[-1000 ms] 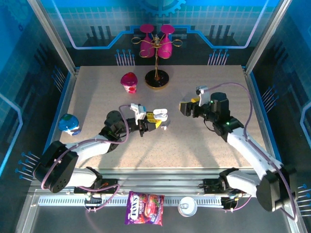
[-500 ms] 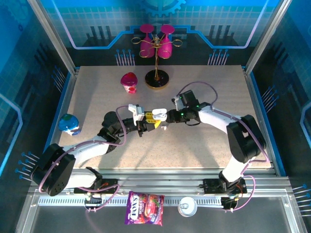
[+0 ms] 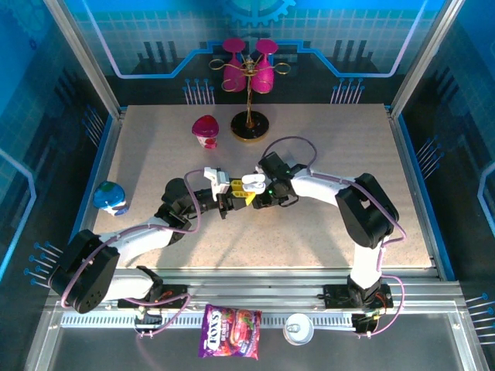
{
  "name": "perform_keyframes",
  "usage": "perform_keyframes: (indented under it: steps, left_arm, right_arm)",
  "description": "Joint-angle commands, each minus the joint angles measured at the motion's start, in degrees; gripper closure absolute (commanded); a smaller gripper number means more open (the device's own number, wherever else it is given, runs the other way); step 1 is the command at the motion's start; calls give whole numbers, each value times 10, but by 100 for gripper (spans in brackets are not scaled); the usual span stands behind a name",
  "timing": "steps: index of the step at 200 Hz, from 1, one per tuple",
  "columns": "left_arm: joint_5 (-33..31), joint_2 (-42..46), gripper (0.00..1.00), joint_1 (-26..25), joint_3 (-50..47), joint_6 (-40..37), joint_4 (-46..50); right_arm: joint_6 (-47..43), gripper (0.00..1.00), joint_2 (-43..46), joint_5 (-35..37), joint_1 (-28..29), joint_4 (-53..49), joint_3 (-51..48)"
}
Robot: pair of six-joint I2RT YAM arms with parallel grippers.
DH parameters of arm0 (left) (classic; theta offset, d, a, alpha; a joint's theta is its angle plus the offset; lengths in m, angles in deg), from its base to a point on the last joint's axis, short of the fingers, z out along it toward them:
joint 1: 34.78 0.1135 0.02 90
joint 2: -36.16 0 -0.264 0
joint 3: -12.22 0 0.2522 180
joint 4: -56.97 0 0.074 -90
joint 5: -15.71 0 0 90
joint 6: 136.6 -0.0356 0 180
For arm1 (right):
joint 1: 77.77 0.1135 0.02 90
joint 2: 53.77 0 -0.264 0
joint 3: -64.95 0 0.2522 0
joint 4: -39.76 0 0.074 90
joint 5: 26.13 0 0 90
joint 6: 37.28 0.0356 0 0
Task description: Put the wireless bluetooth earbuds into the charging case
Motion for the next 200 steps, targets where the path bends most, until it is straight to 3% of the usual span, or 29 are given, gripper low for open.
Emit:
perform_keyframes:
  steps: [1, 52, 119, 200]
  left_arm:
    - [10, 17, 97, 4, -11, -9, -8]
    - [10, 23, 97, 4, -11, -7, -7]
    - [13, 39, 98, 4, -14, -6, 3]
    - [4, 47, 97, 4, -14, -18, 24]
  right_arm:
    - [-14, 57, -2, 22, 14, -23, 23]
    - [-16, 53, 24, 28, 29, 27, 6]
    - [-28, 49, -64, 12, 26, -11, 81]
    - [-101, 49, -88, -15, 43, -103, 121]
